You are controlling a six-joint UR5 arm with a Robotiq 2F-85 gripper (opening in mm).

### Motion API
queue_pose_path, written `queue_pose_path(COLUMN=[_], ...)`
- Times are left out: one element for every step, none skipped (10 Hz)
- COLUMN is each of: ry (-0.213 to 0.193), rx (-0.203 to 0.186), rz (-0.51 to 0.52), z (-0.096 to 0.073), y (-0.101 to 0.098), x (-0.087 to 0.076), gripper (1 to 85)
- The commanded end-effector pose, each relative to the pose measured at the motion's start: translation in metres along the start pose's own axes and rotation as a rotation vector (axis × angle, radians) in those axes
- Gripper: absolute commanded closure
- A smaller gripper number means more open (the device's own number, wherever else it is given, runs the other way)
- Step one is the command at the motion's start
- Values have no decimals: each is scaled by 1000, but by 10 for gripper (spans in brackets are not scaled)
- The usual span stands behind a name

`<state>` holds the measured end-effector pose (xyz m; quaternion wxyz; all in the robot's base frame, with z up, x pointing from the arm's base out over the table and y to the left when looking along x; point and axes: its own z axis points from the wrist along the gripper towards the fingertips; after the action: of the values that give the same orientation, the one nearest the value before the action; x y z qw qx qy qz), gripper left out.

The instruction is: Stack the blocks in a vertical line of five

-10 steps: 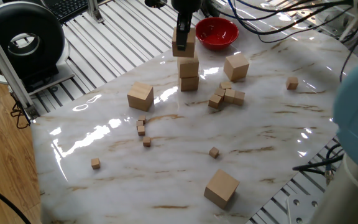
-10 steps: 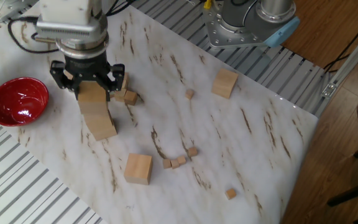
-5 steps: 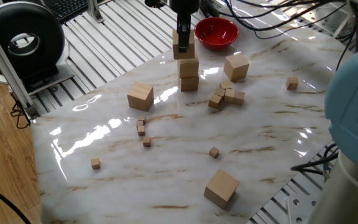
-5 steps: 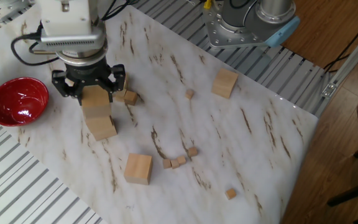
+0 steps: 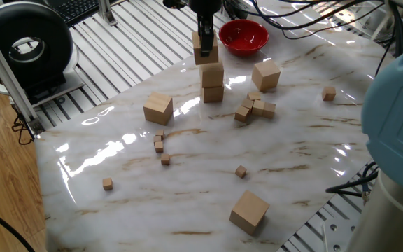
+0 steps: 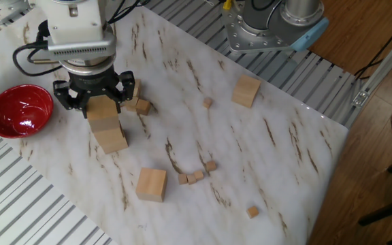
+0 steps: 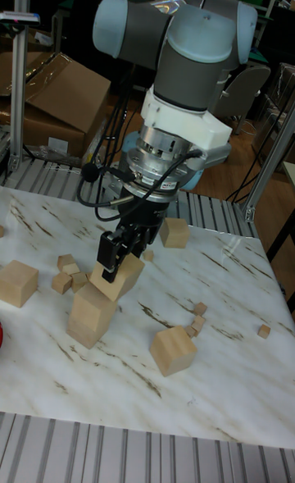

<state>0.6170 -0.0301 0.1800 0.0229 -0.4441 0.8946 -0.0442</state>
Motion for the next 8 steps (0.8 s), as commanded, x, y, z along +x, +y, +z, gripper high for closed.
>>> queue_pose_path(ry=[-36, -46, -62, -84, -96, -89, -91, -108], rx=[11, 20, 51, 46, 36, 30, 24, -5], rz=[45, 79, 105, 121, 124, 124, 117, 123], z=[-2, -2, -2, -3, -3, -3, -3, -3], y=[-4, -6, -15, -14, -12, -10, -8, -1], x=[-10, -12, -16, -22, -25, -23, -24, -29], gripper=[463, 463, 477, 480, 480, 487, 490, 497])
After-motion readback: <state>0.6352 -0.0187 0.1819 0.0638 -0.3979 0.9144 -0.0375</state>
